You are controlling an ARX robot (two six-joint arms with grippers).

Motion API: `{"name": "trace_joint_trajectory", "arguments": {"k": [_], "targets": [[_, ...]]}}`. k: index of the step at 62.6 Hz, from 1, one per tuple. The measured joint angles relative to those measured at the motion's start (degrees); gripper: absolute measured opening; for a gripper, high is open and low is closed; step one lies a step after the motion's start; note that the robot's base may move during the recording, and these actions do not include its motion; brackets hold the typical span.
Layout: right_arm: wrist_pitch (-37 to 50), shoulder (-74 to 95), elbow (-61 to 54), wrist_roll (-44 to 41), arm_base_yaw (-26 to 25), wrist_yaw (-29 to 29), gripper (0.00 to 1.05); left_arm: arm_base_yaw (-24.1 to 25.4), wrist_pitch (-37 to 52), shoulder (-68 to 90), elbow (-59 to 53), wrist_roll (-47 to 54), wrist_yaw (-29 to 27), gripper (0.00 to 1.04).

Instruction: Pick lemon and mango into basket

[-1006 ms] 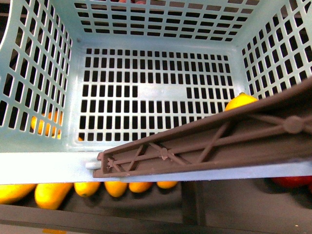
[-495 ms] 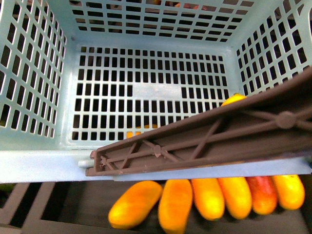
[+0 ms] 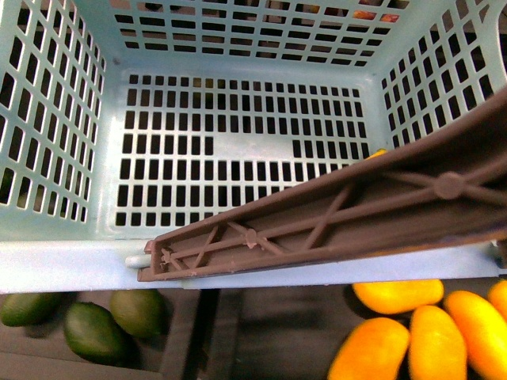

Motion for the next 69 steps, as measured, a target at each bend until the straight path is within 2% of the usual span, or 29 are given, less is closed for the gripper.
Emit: {"name": "trace_joint_trajectory", "arguments": {"k": [17,19,20,23,25,27,31,38,44,51,58,69], "targets": [[0.0,0.13,0.0,-0.02,0.0,-0.17,0.96,0.74,-0.02,-0.02,0.07,0.63,-1.57,0.06],[-2.03,0.61,0.61,1.27,0.55,2.23,0.96,0.68,-0.02,-0.02,0.07,0.7,-1.27,0.06],[-6.99,1.22,2.34,3.28,1.27,6.71,0.96,0.68,-0.02,-0.02,0.07,0.61,-1.16,0.06],[-18.01,3.72,6.99,8.13,1.42,14.62,0.96,0.68,-0.02,0.0,0.07,0.35,-0.96,0.06],[-25.07,5.99,10.43,11.15,-0.09,19.74,0.96,0.63,-0.02,0.0,0.07,0.17,-0.74,0.06],[-30.08,8.48,13.18,14.45,-2.08,21.7,0.96,0.44,-0.02,0.0,0.09,0.13,-0.46,0.06],[-32.61,12.09,15.85,16.94,-6.51,20.5,0.96,0.22,-0.02,0.0,0.09,0.33,-0.09,0.06],[-28.81,19.28,20.06,18.82,-14.53,14.95,0.96,0.15,-0.02,0.0,0.09,-0.17,0.63,0.06],[-27.3,27.36,23.02,20.9,-18.86,9.2,0.96,-0.13,-0.02,0.0,0.09,-0.13,0.72,0.06],[-22.75,39.8,24.17,22.75,-20.44,4.83,0.96,-0.15,-0.02,0.0,0.09,-0.15,0.37,0.06],[-18.84,52.3,25.92,24.17,-20.48,4.72,0.96,-0.02,-0.02,0.0,0.09,-0.11,-0.33,0.06],[-17.03,69.66,28.15,31.67,-16.44,4.94,0.96,0.11,-0.02,0.0,0.09,0.11,-0.09,0.06]]}}
